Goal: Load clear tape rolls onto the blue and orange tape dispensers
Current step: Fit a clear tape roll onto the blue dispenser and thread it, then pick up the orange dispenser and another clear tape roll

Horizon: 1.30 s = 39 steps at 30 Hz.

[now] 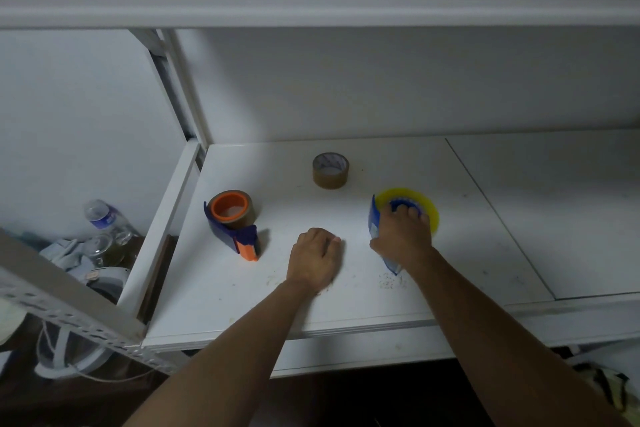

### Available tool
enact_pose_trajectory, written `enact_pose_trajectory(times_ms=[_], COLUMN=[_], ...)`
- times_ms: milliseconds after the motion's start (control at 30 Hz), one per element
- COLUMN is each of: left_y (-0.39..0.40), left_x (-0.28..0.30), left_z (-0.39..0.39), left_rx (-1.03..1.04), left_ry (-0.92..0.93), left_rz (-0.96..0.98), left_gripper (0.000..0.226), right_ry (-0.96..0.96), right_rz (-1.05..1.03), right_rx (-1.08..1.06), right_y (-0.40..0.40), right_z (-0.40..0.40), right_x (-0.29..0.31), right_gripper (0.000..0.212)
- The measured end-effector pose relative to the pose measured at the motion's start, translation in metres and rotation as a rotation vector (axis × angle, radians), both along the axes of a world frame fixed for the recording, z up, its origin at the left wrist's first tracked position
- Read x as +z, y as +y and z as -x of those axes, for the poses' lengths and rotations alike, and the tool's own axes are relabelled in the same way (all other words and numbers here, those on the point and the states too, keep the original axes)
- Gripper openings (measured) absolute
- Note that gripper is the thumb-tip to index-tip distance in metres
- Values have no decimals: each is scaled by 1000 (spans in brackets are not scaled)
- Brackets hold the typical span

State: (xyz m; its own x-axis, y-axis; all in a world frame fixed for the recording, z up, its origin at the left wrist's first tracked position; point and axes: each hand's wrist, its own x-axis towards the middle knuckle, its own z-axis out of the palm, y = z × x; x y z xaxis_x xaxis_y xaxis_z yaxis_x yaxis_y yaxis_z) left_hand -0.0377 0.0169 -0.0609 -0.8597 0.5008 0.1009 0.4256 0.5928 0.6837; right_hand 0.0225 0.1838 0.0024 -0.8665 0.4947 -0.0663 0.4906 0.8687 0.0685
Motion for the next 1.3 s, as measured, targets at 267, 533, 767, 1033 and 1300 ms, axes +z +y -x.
enact_pose_trajectory(times_ms=[267, 533, 767, 1033, 1300], left_y=[-20, -93, -107, -75, -74], left_x=[63, 78, 62, 54, 48], left_z=[29, 96, 90, 33, 23], left_rx=[143, 465, 297, -256, -183], left_ry=[201, -141, -374, -45, -272], left_rz=[-91, 505, 334, 334, -51], left_gripper=[21, 58, 48, 43, 69], right_ry=[86, 314, 342, 320, 139], right_rz=[-23, 14, 99, 279, 634], right_rx=[5, 135, 220, 364, 241], right_y=[-10, -51, -73, -82, -78], right_z=[-16, -15, -14, -9, 4], right_x=[-3, -16, -20, -17, -20], right_gripper=[68, 45, 39, 66, 112])
